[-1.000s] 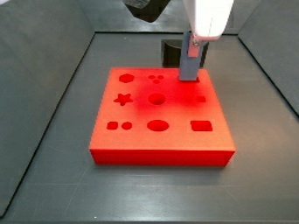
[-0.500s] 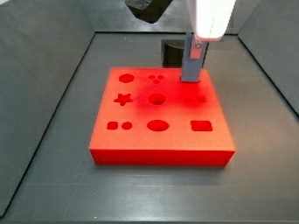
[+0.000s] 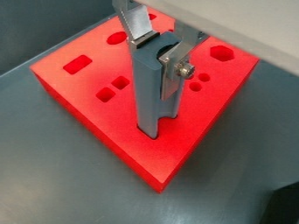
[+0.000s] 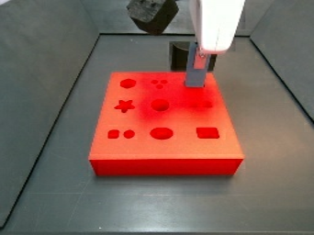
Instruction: Insert the arch object.
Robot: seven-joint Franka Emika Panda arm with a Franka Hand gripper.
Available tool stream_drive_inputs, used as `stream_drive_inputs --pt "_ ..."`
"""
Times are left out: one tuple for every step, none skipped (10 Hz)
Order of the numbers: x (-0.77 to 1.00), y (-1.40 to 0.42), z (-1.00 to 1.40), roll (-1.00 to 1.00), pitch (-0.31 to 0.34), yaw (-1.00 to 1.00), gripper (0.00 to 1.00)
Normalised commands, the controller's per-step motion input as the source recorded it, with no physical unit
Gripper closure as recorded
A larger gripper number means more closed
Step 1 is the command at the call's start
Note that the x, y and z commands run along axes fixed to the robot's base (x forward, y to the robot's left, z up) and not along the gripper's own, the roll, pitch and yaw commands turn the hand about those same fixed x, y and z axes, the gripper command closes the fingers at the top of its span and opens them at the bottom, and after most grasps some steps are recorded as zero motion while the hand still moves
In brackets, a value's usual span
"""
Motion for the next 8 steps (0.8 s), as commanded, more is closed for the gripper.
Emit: stream_drive_inputs --pt "0.07 0.00 -0.57 0.07 -0.080 0.07 1.00" --pt "0.00 0.00 -0.69 0.07 -0.141 0.04 1.00" --pt "0.00 0.00 -0.75 0.07 -0.160 0.00 1.00" --pt "-0.04 0.00 -0.85 0.08 -0.191 0.00 1.00" --pt "-0.07 0.00 -0.87 0.09 -0.184 0.00 1.00" --pt "-0.08 0.00 -0.80 0.11 -0.159 0.00 1.00" --pt "0.00 0.00 -0.04 0.15 0.021 -0.01 1.00" --pt "0.00 0.00 0.00 0.00 0.000 0.00 1.00"
